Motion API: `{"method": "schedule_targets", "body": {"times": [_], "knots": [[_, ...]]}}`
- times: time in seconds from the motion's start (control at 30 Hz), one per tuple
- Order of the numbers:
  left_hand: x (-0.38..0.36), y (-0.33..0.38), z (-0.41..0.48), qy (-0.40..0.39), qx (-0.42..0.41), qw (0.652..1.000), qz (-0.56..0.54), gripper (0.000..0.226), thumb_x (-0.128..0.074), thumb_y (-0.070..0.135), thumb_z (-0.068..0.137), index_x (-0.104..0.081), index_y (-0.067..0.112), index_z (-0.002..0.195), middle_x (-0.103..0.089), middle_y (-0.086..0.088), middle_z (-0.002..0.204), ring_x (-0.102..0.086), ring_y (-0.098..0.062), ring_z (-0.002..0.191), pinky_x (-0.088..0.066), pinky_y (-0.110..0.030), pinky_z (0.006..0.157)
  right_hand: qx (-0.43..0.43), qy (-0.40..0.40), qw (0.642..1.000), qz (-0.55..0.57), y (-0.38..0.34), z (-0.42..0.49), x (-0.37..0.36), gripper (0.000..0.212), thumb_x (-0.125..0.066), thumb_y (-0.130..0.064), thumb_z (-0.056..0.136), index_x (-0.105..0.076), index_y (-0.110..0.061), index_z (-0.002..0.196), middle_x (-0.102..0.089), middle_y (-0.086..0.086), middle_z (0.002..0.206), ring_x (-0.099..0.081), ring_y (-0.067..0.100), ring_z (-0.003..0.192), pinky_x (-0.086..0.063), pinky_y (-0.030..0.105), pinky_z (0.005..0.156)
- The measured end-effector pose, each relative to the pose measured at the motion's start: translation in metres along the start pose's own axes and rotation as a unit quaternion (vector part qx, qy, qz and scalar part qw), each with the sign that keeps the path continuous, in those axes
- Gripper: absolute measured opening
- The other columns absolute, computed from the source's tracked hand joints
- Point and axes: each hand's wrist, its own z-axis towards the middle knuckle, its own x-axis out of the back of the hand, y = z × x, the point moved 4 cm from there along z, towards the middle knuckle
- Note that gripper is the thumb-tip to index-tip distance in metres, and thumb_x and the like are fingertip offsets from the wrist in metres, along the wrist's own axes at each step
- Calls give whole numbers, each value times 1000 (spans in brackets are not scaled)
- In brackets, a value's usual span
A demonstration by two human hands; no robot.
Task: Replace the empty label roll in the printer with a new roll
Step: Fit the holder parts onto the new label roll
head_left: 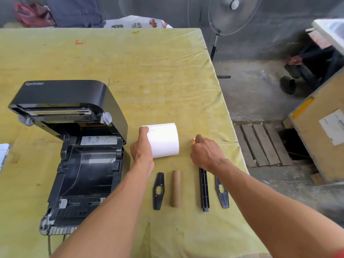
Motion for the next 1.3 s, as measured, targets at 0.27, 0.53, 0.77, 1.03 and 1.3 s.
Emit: {"method": "schedule_targets", "body": {"times": [0.27,0.53,0.77,1.03,1.3], "knots": [[8,8,-5,-11,1,1000,-8,44,-65,58,58,-62,19,77,-66,1,68,-65,-22,65,-47,-32,61,-27,-50,998,27,-1,-12,9,29,-48,-19,95,-69,-1,103,-49,12,114,-58,33,82,-45,36,66],[28,16,-25,-64,-19,998,-12,41,-68,57,68,-56,22,83,-67,-1,80,-65,-20,71,-52,-34,68,-139,-12,989,59,10,-47,21,26,-49,-11,93,-68,-5,109,-59,14,113,-65,34,86,-58,44,75],[47,19,-51,-144,-16,989,-21,41,-68,56,79,-58,22,99,-67,-3,96,-67,-22,82,-54,-35,71,-198,-2,975,98,-3,-101,17,26,-48,-14,92,-65,-8,111,-61,13,116,-64,33,94,-57,45,82],[63,10,-86,-209,2,978,-11,42,-67,60,79,-63,23,98,-71,-5,95,-70,-26,80,-58,-41,75,-232,11,963,139,-32,-143,15,26,-49,-13,92,-64,-6,113,-59,13,114,-64,35,95,-54,39,73],[65,2,-95,-185,31,982,-29,43,-73,60,73,-63,23,93,-72,-4,89,-71,-25,75,-58,-37,69,-224,-19,965,134,-37,-142,9,23,-48,-13,93,-60,-6,111,-59,15,111,-60,34,89,-49,34,69]]}}
